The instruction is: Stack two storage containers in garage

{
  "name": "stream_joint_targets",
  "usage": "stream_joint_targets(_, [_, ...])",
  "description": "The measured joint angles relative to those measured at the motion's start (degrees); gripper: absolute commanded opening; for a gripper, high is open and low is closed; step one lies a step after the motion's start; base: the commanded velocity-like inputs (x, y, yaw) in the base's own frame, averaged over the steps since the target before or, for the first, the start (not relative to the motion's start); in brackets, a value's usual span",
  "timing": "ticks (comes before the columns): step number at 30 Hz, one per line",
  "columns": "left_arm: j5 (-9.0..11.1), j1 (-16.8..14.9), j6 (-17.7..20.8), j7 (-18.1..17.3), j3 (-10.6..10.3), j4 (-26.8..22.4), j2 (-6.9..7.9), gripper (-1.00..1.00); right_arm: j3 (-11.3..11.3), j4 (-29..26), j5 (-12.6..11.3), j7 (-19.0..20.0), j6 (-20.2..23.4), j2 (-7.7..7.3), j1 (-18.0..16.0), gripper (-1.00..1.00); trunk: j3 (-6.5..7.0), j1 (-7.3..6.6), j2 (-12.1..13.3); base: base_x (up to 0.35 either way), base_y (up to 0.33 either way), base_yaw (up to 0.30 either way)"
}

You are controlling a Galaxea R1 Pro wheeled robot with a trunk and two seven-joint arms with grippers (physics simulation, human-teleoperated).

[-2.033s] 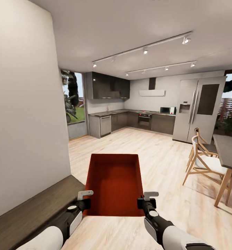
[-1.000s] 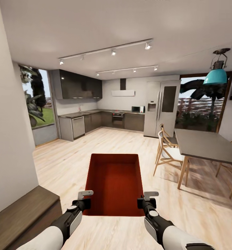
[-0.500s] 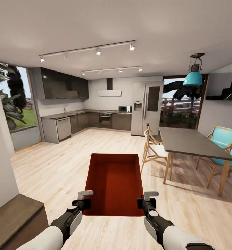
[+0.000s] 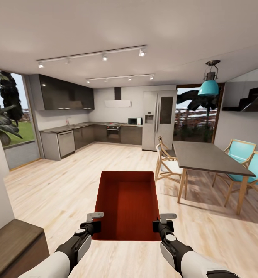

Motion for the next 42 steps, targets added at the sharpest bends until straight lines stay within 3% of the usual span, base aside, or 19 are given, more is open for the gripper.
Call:
stream_joint_targets(14, [0.0,-0.01,0.0,0.02,-0.02,-0.16,-0.01,-1.0,0.04,-0.14,-0.07,0.01,-0.03,-0.01,0.0,-1.0,0.0,0.0,0.0,0.0,0.0,-0.096])
stream_joint_targets(32, [0.01,-0.04,0.0,-0.02,-0.06,-0.16,0.01,-1.0,0.04,-0.2,-0.05,-0.03,-0.02,0.0,0.01,-1.0,0.0,0.0,0.0,0.0,0.0,-0.212])
stream_joint_targets(42, [0.02,0.0,0.0,0.01,-0.03,-0.25,0.0,-1.0,0.03,-0.31,-0.03,0.05,0.06,0.0,0.0,-1.0,0.0,0.0,0.0,0.0,0.0,-0.037])
